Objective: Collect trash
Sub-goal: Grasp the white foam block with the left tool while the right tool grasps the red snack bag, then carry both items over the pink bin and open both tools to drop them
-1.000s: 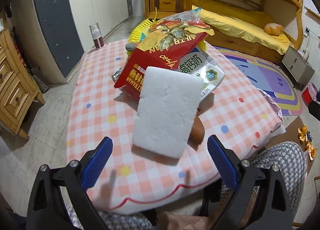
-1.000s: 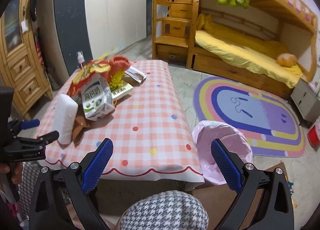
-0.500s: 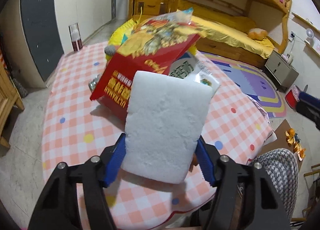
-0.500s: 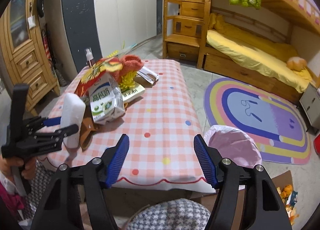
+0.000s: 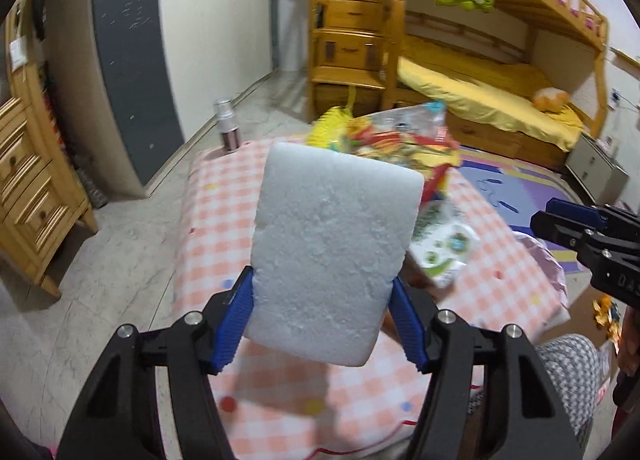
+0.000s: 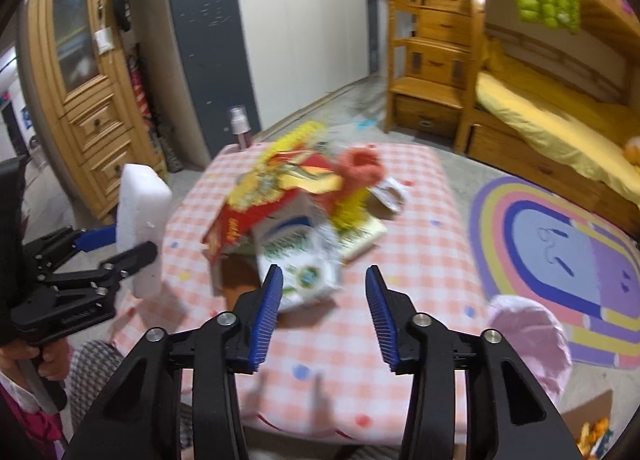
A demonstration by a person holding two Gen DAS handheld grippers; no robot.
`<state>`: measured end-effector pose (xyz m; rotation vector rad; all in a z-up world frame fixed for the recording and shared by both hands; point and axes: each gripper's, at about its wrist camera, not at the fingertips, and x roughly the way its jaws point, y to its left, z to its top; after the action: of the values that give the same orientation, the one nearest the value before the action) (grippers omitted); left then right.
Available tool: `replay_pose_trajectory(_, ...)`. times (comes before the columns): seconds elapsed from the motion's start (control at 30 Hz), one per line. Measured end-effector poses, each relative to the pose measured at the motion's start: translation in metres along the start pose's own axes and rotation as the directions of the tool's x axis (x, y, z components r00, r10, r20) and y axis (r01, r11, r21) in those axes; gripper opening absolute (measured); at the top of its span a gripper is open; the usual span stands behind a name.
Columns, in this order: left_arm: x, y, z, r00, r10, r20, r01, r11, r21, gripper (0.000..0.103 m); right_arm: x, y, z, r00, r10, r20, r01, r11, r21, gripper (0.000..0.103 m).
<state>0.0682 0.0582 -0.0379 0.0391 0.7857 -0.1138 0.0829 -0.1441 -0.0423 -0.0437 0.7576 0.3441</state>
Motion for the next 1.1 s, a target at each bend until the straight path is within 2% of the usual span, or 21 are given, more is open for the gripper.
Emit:
replay_pose_trajectory(0.13,0.009,0.017,0.004,0.999,0.045,0.004,-0.045,0.999,-0.026,0.063,0.030,0.015,0.016,0.999,0.048,-0.019,-0.048,0.999,-0.004,0.051)
replay_pose_trajectory(0.27,0.018,0.036,0.004,0.997,0.071,-0.002,-0.071,0.996,-0.055,0.063,0.059,0.018,0.029,0.996,0.082,-0.040,-0.080,0.996,0.046,0.051)
replay_pose_trajectory(0.43,0.032,0.052,0.008,0.996,0.086,-0.025,-0.088,0.994,-0.070,0.063,0.086,0.017,0.040,0.994,0.092,-0.063,-0.085,0.991,0.106,0.050)
replay_pose_trajectory(0.47,0.034,0.055,0.009,0.995,0.091,-0.031,-0.093,0.993,-0.072,0.063,0.088,0.017,0.043,0.994,0.092,-0.062,-0.084,0.990,0.117,0.047)
replay_pose_trajectory(0.5,0.034,0.056,0.008,0.995,0.094,-0.033,-0.096,0.993,-0.071,0.063,0.088,0.017,0.045,0.994,0.096,-0.057,-0.088,0.989,0.122,0.038)
replay_pose_trajectory(0.53,0.033,0.057,0.008,0.994,0.098,-0.036,-0.101,0.992,-0.071,0.063,0.087,0.019,0.046,0.993,0.105,-0.058,-0.097,0.987,0.127,0.023)
replay_pose_trajectory(0.57,0.031,0.057,0.008,0.994,0.103,-0.038,-0.105,0.992,-0.073,0.063,0.083,0.021,0.047,0.990,0.130,-0.055,-0.122,0.983,0.137,0.018)
replay_pose_trajectory(0.6,0.028,0.058,0.006,0.994,0.107,-0.038,-0.109,0.991,-0.074,0.063,0.078,0.022,0.049,0.986,0.162,-0.046,-0.154,0.978,0.138,0.006)
replay_pose_trajectory(0.63,0.024,0.059,0.005,0.993,0.111,-0.036,-0.113,0.991,-0.077,0.063,0.072,0.025,0.049,0.981,0.192,-0.040,-0.185,0.973,0.137,0.001)
replay_pose_trajectory(0.67,0.019,0.059,0.005,0.993,0.114,-0.033,-0.117,0.990,-0.080,0.063,0.062,0.030,0.050,0.970,0.241,-0.028,-0.236,0.963,0.129,0.000)
replay_pose_trajectory(0.83,-0.009,0.052,0.004,0.993,0.121,-0.011,-0.121,0.990,-0.075,0.063,0.014,0.047,0.053,0.945,0.324,0.038,-0.326,0.942,0.076,0.000)
replay_pose_trajectory(1.0,-0.030,0.025,0.008,0.997,0.082,0.016,-0.081,0.996,-0.034,0.063,-0.054,0.026,0.050,0.934,0.328,0.141,-0.339,0.939,0.065,0.000)
replay_pose_trajectory(1.1,-0.035,-0.003,0.013,0.999,0.025,0.023,-0.025,1.000,-0.002,0.063,-0.087,-0.001,0.040,0.949,0.251,0.191,-0.269,0.960,0.075,0.000)
